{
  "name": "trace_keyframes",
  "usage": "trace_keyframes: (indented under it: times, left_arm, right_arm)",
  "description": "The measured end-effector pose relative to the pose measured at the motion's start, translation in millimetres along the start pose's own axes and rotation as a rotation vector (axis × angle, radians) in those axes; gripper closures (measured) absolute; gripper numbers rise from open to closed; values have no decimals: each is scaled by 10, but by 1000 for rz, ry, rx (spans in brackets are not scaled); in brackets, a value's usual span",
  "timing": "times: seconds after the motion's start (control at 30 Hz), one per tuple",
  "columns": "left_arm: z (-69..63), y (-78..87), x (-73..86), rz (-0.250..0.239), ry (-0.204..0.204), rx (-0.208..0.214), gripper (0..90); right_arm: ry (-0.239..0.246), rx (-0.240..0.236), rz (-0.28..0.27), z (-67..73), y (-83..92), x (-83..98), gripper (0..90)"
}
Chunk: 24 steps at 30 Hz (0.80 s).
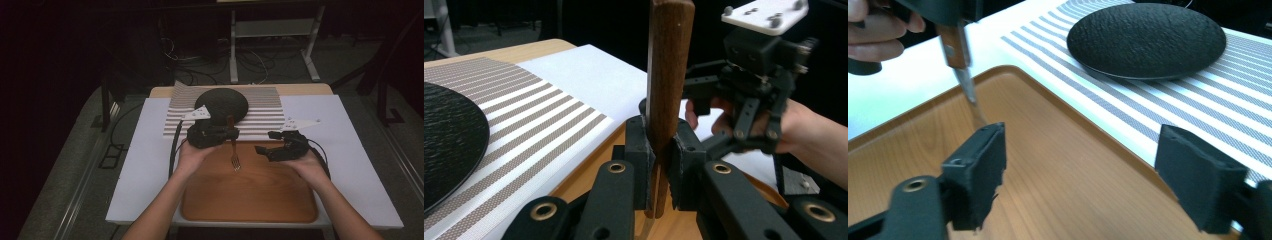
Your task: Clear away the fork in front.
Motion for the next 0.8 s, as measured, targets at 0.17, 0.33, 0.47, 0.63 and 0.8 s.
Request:
trace_keyframes:
  times: [0.17,0.33,0.47,0.63,0.8]
  left_arm:
    - [9,97,17,13,-12,21,806]
    - [3,231,38,38,-35,30,806]
    - [-3,358,76,58,-41,34,805]
    - [-13,534,156,82,-41,28,805]
    - [-28,696,228,98,-36,25,805]
  right_arm:
    - [6,30,-2,-108,95,108,141]
    - [4,58,3,-217,223,303,120]
    - [3,76,20,-271,318,476,82]
    - [-2,86,30,-292,429,662,39]
    - [2,87,33,-273,512,807,28]
Point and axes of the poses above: each handheld gripper's, and its own axes: y roughly backward along the jaws, x roughly out of its underside, z roughly to its left, the point moved 10 cm from there along -y, roughly forward along the jaws, and after that the axes turned 7 degrees about z, right-handed, at the moved point
